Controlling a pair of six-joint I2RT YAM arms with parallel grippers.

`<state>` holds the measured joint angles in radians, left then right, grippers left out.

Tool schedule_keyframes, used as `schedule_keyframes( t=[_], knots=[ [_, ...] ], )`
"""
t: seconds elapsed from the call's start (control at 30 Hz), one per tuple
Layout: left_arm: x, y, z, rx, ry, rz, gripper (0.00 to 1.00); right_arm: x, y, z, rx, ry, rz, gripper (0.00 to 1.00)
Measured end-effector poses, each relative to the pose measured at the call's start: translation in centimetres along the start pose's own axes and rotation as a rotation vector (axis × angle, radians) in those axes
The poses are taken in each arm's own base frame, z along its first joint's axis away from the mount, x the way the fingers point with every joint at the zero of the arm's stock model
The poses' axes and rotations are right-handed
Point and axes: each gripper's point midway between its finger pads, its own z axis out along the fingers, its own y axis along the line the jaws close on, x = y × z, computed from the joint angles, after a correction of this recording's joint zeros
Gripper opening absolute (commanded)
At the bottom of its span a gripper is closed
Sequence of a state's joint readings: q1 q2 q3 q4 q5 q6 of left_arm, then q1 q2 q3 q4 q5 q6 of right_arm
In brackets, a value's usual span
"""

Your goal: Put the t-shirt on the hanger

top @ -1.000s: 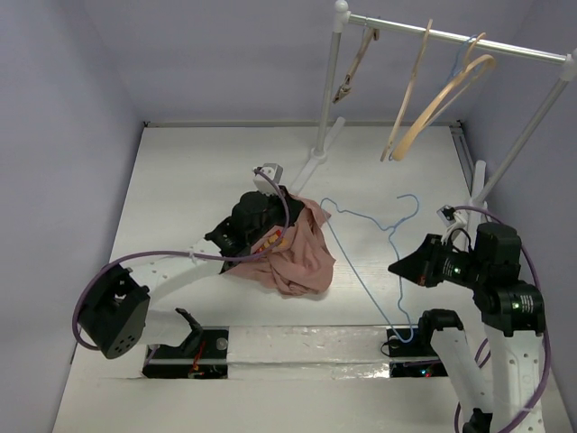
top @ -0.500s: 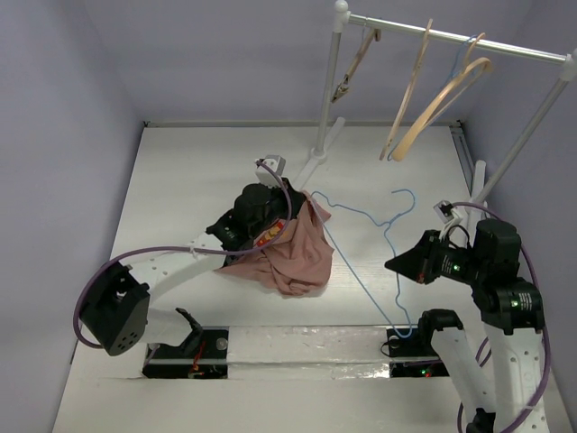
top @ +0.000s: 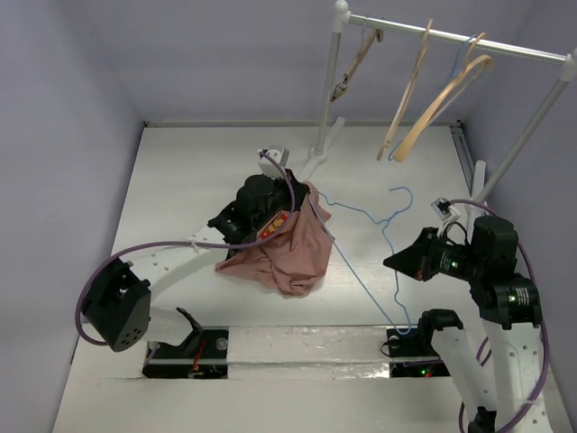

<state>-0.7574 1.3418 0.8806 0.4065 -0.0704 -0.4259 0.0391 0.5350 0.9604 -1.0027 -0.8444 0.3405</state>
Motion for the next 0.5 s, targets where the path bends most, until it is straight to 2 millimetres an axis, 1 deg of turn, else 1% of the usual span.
schedule_keyframes(
  t=[0.1,0.27,0.5],
  knots=[
    [0.2,0.0,0.0,-0.001,0.007,0.001,0.0,0.0,-0.6,0.5,0.008,0.013,0.014,0.0],
    [0.2,0.0,0.0,0.002,0.01,0.001,0.0,-0.8,-1.5,1.4,0.022,0.03,0.026,0.0],
    [0.4,0.3,0.0,-0.014,0.019,0.011,0.0,-0.4,-0.8,2.1,-0.007,0.07,-0.019,0.0]
  ],
)
